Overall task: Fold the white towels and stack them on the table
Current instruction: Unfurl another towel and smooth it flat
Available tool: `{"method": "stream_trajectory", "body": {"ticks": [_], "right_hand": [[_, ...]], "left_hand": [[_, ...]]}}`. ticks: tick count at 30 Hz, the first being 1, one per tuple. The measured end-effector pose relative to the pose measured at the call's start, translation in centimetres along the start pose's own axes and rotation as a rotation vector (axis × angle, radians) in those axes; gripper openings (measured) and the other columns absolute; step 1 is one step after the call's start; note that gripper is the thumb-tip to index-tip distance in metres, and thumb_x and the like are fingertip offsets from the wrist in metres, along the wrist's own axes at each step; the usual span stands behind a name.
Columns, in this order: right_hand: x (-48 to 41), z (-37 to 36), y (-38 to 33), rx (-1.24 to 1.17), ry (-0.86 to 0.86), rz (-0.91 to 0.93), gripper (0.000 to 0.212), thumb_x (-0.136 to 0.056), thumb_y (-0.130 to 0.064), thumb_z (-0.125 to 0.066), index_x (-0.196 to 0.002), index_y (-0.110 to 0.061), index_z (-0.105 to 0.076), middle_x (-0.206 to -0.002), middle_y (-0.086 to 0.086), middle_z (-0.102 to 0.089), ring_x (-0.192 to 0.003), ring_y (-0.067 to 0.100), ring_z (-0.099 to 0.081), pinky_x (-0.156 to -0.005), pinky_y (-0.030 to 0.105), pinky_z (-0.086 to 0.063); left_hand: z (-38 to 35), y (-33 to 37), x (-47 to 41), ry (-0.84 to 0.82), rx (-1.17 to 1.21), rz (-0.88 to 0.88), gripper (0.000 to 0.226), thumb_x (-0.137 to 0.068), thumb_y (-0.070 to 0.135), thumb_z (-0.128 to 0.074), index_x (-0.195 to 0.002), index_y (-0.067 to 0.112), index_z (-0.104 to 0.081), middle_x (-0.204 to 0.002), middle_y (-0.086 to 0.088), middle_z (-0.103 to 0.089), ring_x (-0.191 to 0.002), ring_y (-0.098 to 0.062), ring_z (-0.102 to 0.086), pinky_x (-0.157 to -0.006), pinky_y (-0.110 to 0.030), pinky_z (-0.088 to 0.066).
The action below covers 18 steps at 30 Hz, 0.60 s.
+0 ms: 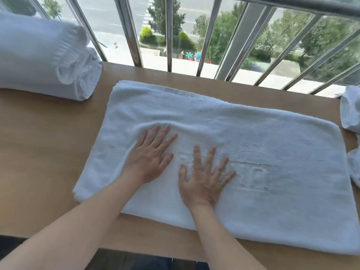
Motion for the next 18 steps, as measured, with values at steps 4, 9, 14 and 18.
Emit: {"method": "stream_trajectory", "body": {"ticks": [4,9,14,18], "right_hand": [[-0.1,0.2,-0.2,-0.005,0.011,0.008,0.075,-0.087,-0.06,-0.042,-0.157,-0.04,-0.025,-0.167,0.006,-0.018,-0.151,0.047,-0.006,-0.112,0.076,-0.007],[-0.2,-0.2,0.3,0.019,0.05,0.017,0.077,-0.084,-0.06,-0.044,-0.157,-0.04,-0.026,-0.167,0.004,-0.018,-0.152,0.045,-0.006,-0.112,0.076,-0.007],[-0.4,-0.4,0.3,0.027,0.09,0.034,0.079,-0.083,-0.06,-0.046,-0.157,-0.038,-0.028,-0.168,0.002,-0.016,-0.152,0.045,-0.006,-0.113,0.075,-0.005],[-0.4,0.0,0.1,0.028,0.099,0.03,0.077,-0.083,-0.058,-0.046,-0.156,-0.037,-0.032,-0.167,0.004,-0.018,-0.152,0.045,-0.008,-0.113,0.075,-0.005]], "left_hand": [[1.4,-2.9,-3.6,-0.021,-0.006,0.046,0.069,-0.096,0.063,-0.012,-0.16,0.039,-0.004,-0.168,0.01,0.009,-0.154,-0.016,0.015,-0.123,-0.042,0.013],[3.0,-6.9,-7.9,-0.006,-0.019,0.079,0.069,-0.097,0.066,-0.012,-0.16,0.04,-0.001,-0.169,0.007,0.008,-0.154,-0.017,0.013,-0.124,-0.045,0.009],[3.9,-10.2,-11.4,0.019,-0.016,0.163,0.068,-0.097,0.065,-0.012,-0.16,0.039,-0.002,-0.169,0.005,0.003,-0.155,-0.019,0.008,-0.124,-0.045,0.008],[3.6,-8.8,-11.1,0.019,0.012,0.223,0.068,-0.1,0.059,-0.014,-0.161,0.033,0.0,-0.169,0.0,0.006,-0.155,-0.023,0.013,-0.124,-0.045,0.011]]}}
Point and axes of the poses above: each hand's wrist, its own x-axis away from the middle knuckle, its own z-axis out of the back of the hand, y = z × x, the point moved 7 cm from there along -x, towards the middle knuckle
